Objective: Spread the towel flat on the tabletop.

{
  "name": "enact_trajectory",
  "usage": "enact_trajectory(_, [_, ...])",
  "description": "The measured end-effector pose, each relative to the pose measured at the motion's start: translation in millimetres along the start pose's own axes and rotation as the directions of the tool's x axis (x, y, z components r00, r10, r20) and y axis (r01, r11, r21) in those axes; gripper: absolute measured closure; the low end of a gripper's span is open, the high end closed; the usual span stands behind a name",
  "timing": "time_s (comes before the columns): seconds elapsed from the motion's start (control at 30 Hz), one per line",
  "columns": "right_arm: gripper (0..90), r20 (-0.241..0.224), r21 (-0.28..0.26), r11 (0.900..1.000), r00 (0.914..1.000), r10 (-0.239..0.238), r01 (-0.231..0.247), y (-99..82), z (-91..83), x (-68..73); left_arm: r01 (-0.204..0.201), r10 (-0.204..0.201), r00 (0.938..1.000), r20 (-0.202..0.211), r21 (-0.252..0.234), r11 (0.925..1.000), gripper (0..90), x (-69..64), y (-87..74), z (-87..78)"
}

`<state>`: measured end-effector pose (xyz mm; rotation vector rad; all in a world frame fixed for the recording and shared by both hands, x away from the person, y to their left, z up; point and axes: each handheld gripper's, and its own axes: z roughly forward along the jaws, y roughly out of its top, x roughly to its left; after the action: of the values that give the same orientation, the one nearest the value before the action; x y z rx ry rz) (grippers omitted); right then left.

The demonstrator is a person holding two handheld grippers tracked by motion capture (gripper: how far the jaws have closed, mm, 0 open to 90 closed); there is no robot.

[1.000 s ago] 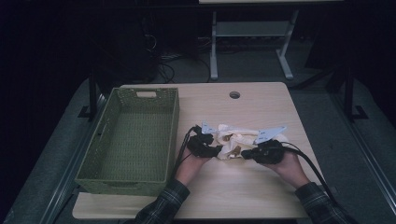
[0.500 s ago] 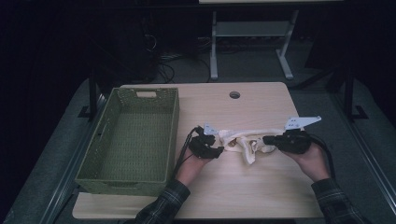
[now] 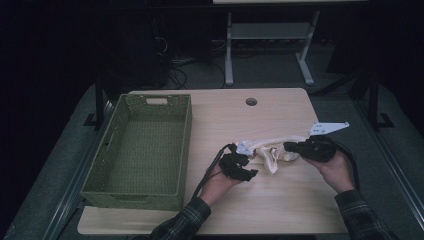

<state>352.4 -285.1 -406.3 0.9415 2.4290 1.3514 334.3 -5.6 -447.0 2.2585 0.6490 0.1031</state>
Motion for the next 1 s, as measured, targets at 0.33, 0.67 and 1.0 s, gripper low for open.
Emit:
enact_trajectory(0.33, [88.7,0.002,-0.004,1.0000,1.0000,0.002,-0.002,1.6,-2.0,1.2,-0.027,0.028,0.9993,0.024,-0.048,0.9985,42.1,-20.4,14.2,4.6])
enact_trajectory(0.67, [88.7,-0.013,-0.028,0.9996,0.9999,0.005,-0.005,3.5,-4.4,3.7,-0.005,0.007,0.9996,0.026,-0.071,0.9975,76.9,-16.5,20.3,14.5])
enact_trajectory(1.0, [86.9,-0.117,0.061,0.9973,0.9926,-0.033,0.040,-0.8,13.5,26.1,0.066,-0.072,0.9969,-0.033,-0.161,0.9848,86.4,21.0,26.8,-22.2])
